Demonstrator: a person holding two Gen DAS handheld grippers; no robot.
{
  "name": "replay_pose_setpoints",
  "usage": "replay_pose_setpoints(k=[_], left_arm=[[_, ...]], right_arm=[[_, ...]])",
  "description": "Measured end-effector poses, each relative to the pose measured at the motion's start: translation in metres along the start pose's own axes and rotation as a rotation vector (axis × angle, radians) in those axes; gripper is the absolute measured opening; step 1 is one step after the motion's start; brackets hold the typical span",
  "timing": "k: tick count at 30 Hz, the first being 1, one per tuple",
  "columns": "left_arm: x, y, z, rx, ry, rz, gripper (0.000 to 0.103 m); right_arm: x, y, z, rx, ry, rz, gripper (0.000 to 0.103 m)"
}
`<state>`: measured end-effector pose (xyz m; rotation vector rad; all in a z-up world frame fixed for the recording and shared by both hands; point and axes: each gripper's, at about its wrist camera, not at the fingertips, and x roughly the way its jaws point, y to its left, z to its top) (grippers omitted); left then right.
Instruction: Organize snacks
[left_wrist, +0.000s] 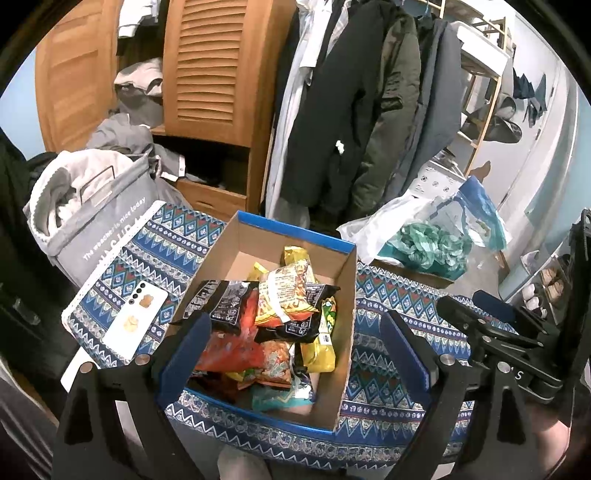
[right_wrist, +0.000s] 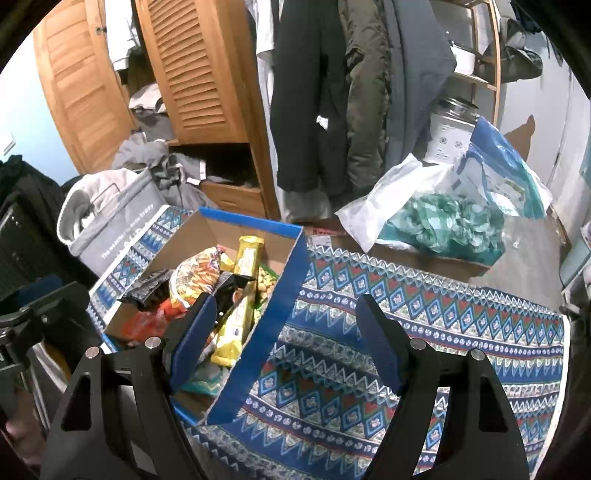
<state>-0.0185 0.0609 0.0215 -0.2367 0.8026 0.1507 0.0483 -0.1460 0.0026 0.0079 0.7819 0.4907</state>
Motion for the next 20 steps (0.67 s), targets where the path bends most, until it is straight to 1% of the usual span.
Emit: replay_pose_setpoints(k=[9, 15, 20], left_arm=[[0.0009, -0.0023, -0.0017, 0.012, 0.003, 0.017, 0.094], [0.0030, -0.0023, -0.0027, 0.008, 0.019, 0.011, 0.094], [0.0013, -0.0032, -0.0028, 0.010, 0.012, 0.012, 0.094]], right_arm=[[0.0007, -0.0003, -0.0008, -0.002, 0.001, 0.000, 0.078], [0.0004, -0.0002, -0.0006, -0.001, 0.000, 0.000, 0.078], [0.0014, -0.0010, -0.0024, 0.000, 0.002, -0.001, 0.078]])
